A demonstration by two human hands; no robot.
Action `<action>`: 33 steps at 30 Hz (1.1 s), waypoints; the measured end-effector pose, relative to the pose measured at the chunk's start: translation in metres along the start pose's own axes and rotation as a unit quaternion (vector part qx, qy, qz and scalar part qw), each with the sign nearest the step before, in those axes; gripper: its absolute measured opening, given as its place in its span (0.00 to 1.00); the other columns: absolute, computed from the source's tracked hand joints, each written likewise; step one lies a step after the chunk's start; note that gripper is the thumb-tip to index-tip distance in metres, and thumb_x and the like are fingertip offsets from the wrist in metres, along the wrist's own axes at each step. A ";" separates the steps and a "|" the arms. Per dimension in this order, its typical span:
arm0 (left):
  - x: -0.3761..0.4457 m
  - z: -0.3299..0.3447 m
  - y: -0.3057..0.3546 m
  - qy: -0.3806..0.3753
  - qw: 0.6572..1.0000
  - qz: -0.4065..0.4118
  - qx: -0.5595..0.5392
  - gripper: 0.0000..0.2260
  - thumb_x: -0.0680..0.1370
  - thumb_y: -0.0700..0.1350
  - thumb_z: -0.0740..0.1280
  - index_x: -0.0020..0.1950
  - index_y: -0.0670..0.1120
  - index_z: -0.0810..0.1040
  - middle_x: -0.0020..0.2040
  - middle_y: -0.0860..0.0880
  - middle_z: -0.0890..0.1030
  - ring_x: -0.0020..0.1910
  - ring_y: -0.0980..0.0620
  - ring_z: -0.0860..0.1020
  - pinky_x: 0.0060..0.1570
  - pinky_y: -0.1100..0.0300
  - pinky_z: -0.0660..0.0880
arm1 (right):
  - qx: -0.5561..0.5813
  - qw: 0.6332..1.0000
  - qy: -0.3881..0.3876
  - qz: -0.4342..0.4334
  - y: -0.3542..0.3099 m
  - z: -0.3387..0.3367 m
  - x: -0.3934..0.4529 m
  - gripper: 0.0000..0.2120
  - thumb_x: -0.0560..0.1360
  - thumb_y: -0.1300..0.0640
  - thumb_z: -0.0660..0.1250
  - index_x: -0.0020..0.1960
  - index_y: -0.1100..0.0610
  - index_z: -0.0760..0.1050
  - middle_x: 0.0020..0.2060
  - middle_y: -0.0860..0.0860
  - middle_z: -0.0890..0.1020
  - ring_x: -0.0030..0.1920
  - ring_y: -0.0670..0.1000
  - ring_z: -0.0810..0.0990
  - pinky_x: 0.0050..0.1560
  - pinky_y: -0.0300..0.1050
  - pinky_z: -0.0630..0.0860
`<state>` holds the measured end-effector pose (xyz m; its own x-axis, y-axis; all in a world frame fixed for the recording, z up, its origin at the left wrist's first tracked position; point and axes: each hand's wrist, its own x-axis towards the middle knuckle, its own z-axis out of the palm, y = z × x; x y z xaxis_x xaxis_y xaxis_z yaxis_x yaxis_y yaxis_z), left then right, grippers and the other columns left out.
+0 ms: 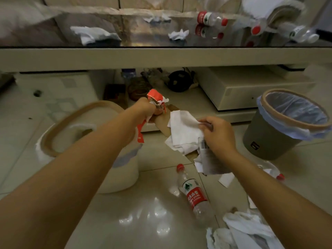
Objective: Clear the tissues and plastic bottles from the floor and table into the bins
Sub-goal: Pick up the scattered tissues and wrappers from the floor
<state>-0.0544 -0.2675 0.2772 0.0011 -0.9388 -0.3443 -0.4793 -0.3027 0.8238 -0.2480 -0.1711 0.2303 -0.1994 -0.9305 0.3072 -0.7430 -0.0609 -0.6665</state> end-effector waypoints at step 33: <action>0.007 -0.161 -0.122 0.035 0.983 0.132 0.126 0.29 0.75 0.36 0.61 0.73 0.56 0.62 0.69 0.49 0.72 0.65 0.50 0.72 0.63 0.53 0.71 | -0.186 0.959 -0.196 -0.081 -0.199 0.186 0.042 0.08 0.77 0.62 0.62 0.51 0.57 0.79 0.45 0.53 0.81 0.42 0.51 0.78 0.40 0.43 0.71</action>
<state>0.1452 -0.2641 0.2469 -0.0969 -0.9908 -0.0940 -0.6726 -0.0044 0.7400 0.0102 -0.2653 0.2494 0.1395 -0.9884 0.0596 -0.9353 -0.1513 -0.3199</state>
